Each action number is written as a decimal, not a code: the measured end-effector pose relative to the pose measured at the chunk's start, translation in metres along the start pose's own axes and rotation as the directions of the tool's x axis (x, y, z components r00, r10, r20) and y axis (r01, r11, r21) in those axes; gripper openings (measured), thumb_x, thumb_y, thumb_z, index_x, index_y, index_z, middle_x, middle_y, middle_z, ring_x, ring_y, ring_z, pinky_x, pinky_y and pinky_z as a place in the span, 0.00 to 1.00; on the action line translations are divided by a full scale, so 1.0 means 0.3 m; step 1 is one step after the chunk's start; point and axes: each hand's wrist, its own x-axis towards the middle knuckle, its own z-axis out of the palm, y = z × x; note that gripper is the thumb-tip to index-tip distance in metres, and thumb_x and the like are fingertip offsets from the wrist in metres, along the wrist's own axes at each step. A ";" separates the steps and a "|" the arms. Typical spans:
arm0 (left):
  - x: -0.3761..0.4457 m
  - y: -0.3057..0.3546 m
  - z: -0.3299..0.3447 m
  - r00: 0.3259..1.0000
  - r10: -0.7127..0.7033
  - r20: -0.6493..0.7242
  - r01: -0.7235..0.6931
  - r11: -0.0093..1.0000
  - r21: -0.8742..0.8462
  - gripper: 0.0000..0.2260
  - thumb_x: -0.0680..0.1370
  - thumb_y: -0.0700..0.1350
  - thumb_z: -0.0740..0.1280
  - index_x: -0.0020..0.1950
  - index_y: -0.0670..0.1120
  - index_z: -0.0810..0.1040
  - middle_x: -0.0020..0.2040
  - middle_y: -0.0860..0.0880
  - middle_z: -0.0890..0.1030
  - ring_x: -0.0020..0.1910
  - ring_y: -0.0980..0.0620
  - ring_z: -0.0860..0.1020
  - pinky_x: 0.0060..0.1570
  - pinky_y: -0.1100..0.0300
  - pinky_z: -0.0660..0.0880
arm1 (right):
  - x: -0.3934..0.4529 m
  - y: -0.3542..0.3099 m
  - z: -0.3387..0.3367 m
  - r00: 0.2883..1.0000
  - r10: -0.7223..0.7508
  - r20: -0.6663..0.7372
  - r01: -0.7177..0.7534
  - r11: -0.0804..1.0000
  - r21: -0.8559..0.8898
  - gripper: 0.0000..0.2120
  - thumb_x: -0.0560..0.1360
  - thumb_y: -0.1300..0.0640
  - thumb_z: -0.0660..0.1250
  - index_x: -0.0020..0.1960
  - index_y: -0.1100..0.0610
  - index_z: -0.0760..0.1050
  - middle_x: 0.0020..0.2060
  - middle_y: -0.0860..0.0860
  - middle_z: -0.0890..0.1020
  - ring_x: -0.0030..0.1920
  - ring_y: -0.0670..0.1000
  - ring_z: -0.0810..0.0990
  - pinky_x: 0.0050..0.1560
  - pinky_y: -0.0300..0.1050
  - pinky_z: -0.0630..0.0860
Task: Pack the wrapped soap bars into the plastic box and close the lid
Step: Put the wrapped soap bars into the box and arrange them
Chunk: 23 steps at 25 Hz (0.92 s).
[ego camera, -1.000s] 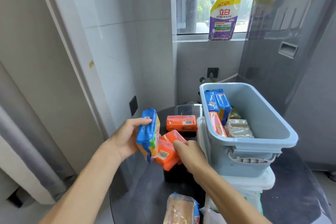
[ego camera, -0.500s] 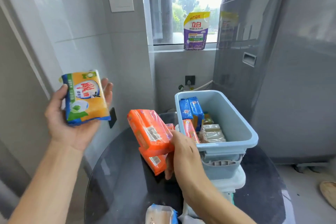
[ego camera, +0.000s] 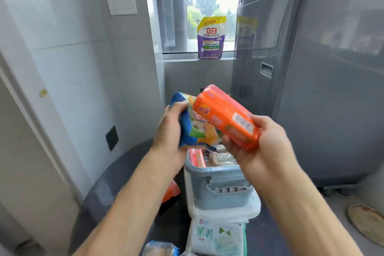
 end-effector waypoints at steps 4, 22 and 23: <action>0.091 -0.100 0.027 0.966 0.251 -0.059 -0.143 0.711 0.688 0.23 0.76 0.48 0.68 0.70 0.55 0.71 0.56 0.51 0.78 0.52 0.48 0.79 0.54 0.54 0.76 | 0.088 -0.067 -0.128 0.987 -0.159 -0.032 0.147 0.959 -0.243 0.06 0.75 0.62 0.69 0.51 0.60 0.76 0.42 0.60 0.84 0.37 0.55 0.85 0.32 0.45 0.82; 0.165 -0.119 -0.088 0.950 -0.236 0.206 -0.275 -0.315 0.908 0.34 0.76 0.70 0.57 0.79 0.56 0.58 0.79 0.52 0.62 0.75 0.50 0.58 0.69 0.45 0.63 | 0.235 0.023 -0.092 0.636 -0.675 0.375 0.420 -0.106 -0.901 0.07 0.70 0.55 0.67 0.40 0.53 0.67 0.38 0.51 0.76 0.35 0.56 0.74 0.36 0.48 0.66; 0.165 -0.119 -0.088 0.949 -0.228 0.219 -0.283 -0.305 0.909 0.35 0.76 0.69 0.57 0.80 0.56 0.57 0.79 0.52 0.61 0.76 0.50 0.57 0.69 0.46 0.63 | 0.277 0.036 -0.061 0.635 -0.659 0.403 0.400 -0.166 -0.901 0.07 0.70 0.55 0.67 0.41 0.54 0.68 0.40 0.52 0.76 0.36 0.58 0.74 0.36 0.48 0.65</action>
